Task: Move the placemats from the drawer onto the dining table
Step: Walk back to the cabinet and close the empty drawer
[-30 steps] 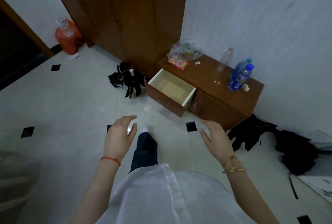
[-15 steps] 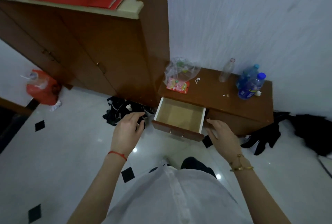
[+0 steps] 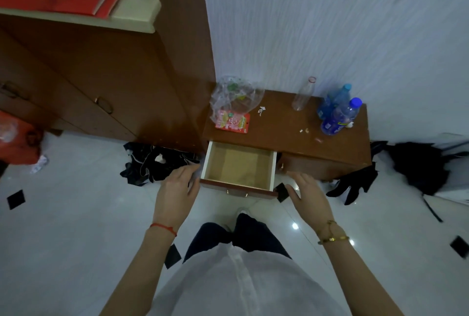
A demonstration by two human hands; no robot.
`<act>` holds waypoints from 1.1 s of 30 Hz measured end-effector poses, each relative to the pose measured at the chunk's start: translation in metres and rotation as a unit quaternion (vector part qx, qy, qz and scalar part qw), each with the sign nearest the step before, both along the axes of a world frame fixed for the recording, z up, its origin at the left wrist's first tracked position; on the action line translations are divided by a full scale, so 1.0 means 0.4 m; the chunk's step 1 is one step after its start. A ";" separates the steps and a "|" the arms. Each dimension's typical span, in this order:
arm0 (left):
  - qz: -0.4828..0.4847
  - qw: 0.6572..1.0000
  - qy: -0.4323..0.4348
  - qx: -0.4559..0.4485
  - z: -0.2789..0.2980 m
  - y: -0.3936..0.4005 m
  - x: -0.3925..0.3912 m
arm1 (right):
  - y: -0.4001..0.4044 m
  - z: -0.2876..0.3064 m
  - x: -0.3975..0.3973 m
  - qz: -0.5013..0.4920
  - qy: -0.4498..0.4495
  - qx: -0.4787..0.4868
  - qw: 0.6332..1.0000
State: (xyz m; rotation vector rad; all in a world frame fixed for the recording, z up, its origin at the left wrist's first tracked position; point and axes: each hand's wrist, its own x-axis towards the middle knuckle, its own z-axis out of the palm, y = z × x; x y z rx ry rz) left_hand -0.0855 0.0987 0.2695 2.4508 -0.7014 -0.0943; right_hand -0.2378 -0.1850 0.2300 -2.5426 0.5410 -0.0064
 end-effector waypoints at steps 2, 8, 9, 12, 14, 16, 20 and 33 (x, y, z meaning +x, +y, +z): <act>-0.005 1.000 0.000 0.001 -0.035 -0.014 0.022 | -0.014 -0.027 0.025 -0.002 0.001 -0.007 1.000; -0.047 0.998 0.011 0.029 -0.254 -0.041 0.097 | -0.027 -0.220 0.084 -0.013 0.017 0.002 1.000; -0.055 0.998 0.016 0.035 -0.310 -0.044 0.110 | -0.025 -0.270 0.091 -0.016 0.019 0.006 1.000; -0.075 0.995 0.022 0.059 -0.491 -0.051 0.147 | -0.018 -0.438 0.112 -0.017 0.018 0.006 1.000; -0.083 0.994 0.018 0.065 -0.616 -0.048 0.162 | -0.015 -0.560 0.118 -0.014 0.019 -0.005 1.000; -0.095 0.993 0.013 0.066 -0.741 -0.043 0.167 | -0.013 -0.680 0.120 -0.011 0.015 -0.013 1.000; -0.109 0.992 -0.018 0.059 -0.967 -0.031 0.164 | -0.009 -0.884 0.107 0.000 -0.016 -0.029 0.999; -0.112 0.977 -0.182 -0.003 -1.267 -0.007 0.169 | -0.019 -1.165 0.066 0.074 -0.193 -0.230 0.951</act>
